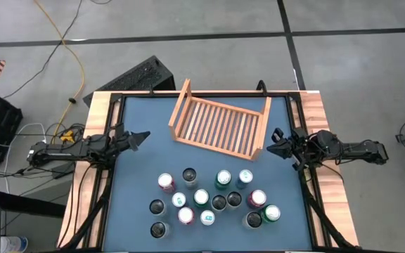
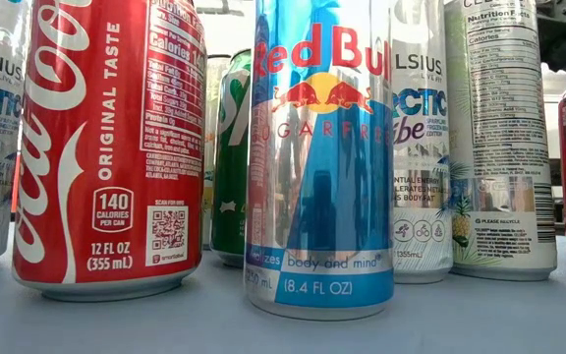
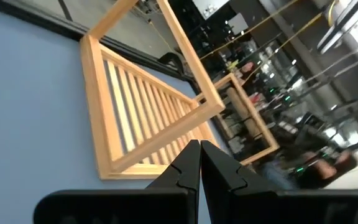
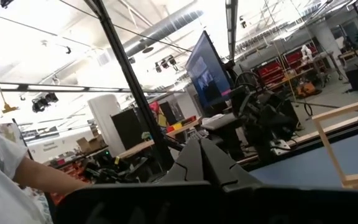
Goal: Place canned beverage on shelf
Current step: Put the blue soda can on the shelf
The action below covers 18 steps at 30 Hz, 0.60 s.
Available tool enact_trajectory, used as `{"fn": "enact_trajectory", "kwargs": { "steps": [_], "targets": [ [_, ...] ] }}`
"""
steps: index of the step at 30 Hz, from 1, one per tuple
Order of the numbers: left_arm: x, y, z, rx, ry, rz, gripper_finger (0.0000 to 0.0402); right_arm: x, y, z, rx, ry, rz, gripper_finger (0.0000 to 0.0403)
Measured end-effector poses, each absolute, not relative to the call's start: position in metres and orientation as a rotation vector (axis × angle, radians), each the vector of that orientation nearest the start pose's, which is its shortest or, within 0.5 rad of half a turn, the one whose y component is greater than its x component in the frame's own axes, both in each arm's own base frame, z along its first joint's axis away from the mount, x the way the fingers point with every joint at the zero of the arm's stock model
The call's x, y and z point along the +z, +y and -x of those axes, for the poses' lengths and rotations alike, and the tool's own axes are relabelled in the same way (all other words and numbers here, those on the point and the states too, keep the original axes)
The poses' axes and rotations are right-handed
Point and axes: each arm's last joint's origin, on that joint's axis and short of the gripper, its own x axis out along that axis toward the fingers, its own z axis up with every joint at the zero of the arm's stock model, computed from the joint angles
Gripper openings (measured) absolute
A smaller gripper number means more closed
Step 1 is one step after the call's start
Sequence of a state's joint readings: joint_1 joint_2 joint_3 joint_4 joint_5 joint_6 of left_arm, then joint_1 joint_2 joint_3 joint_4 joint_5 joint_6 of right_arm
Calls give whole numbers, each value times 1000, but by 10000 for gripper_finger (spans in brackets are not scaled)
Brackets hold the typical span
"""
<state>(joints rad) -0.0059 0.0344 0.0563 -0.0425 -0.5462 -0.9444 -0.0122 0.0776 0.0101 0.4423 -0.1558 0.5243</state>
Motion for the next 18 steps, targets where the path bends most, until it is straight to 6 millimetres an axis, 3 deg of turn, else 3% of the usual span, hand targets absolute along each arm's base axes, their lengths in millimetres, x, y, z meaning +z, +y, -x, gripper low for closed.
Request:
{"fn": "enact_trajectory", "kwargs": {
  "steps": [5, 12, 18],
  "targets": [
    [195, 13, -92, 371, -388, 907, 11, 203, 3, -95, 237, -328, -486, 0],
    [241, 11, -71, 164, -803, 678, 79, 206, 3, -93, 249, -365, -491, 0],
    [281, 9, -61, 112, -841, 612, 128, 216, -3, -89, 114, -527, -717, 0]
  ]
}}
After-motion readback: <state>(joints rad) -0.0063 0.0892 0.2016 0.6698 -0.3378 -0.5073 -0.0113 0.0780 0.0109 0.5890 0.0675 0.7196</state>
